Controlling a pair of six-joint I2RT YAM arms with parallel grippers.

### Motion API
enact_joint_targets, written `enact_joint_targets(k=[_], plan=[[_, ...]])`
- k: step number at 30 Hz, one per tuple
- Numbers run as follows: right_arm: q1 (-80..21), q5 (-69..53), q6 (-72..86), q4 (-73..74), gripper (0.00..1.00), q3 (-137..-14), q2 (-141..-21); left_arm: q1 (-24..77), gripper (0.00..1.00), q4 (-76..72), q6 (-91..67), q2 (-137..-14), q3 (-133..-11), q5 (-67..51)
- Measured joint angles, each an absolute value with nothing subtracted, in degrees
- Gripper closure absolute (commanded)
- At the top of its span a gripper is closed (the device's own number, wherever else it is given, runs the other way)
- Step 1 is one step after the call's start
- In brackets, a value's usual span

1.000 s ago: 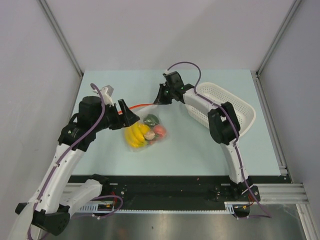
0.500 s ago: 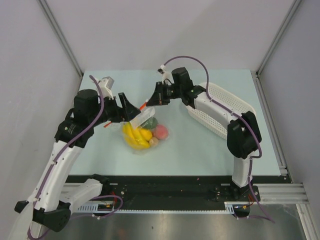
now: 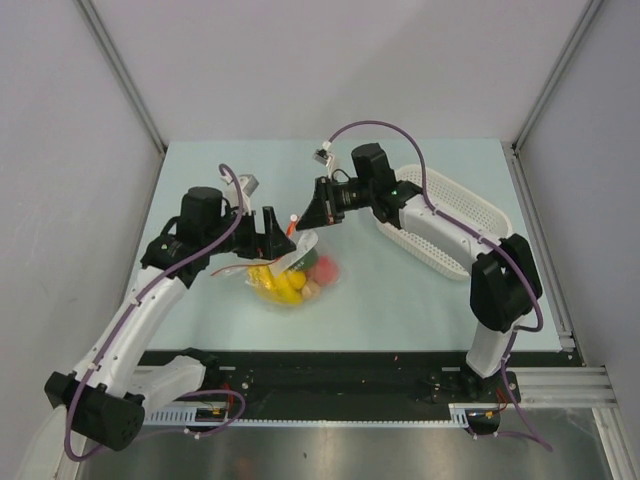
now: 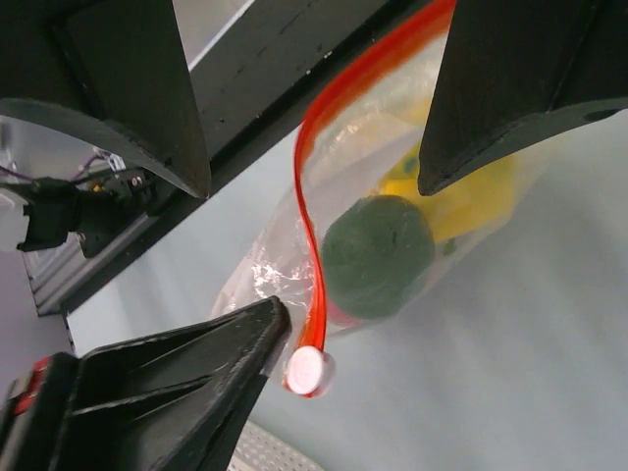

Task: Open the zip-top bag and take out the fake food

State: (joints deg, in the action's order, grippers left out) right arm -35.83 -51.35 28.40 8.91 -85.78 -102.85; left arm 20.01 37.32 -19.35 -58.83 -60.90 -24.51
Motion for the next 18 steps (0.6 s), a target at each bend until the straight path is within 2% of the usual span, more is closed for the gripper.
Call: enact_joint_targets(k=[4, 5, 7, 8, 10, 11, 13, 14, 15, 16, 18], plan=[[-36.1, -52.0, 28.8, 8.8, 1.00, -85.1, -100.9, 20.0, 0.18, 33.9, -19.7, -59.2, -57.7, -28.8], [-36.1, -52.2, 29.0, 8.6, 1.00, -85.1, -100.5, 20.0, 0.26, 33.1, -19.9, -59.2, -57.5, -29.2], [-36.2, -52.6, 29.6, 8.1, 1.00, -84.8, -99.9, 20.0, 0.36, 31.9, -20.2, -59.2, -57.1, -29.6], [-36.2, -52.8, 29.8, 8.0, 1.00, -84.5, -99.6, 20.0, 0.46, 31.4, -20.3, -59.2, -57.1, -29.8], [-36.3, -53.0, 30.0, 8.0, 1.00, -83.9, -98.8, 20.0, 0.59, 30.2, -20.8, -59.2, -56.9, -30.6], [-36.3, -53.0, 30.1, 8.0, 1.00, -83.7, -98.6, 20.0, 0.75, 29.5, -21.1, -59.1, -56.7, -30.9], [-36.3, -53.0, 30.1, 8.0, 0.97, -83.3, -98.2, 20.0, 0.95, 28.3, -21.7, -58.7, -56.1, -31.9], [-36.3, -53.0, 30.0, 8.1, 0.94, -83.2, -98.1, 20.0, 1.00, 27.7, -22.0, -58.2, -55.7, -32.3], [-36.3, -53.0, 30.0, 8.1, 0.90, -83.1, -98.0, 20.1, 1.00, 27.2, -22.3, -57.7, -55.4, -32.7], [-36.3, -53.1, 30.0, 8.1, 0.81, -83.0, -98.0, 20.1, 1.00, 26.9, -22.5, -57.1, -55.1, -32.9], [-36.3, -53.5, 30.2, 8.3, 0.79, -82.8, -97.9, 20.1, 1.00, 26.1, -22.5, -55.8, -54.2, -32.9]])
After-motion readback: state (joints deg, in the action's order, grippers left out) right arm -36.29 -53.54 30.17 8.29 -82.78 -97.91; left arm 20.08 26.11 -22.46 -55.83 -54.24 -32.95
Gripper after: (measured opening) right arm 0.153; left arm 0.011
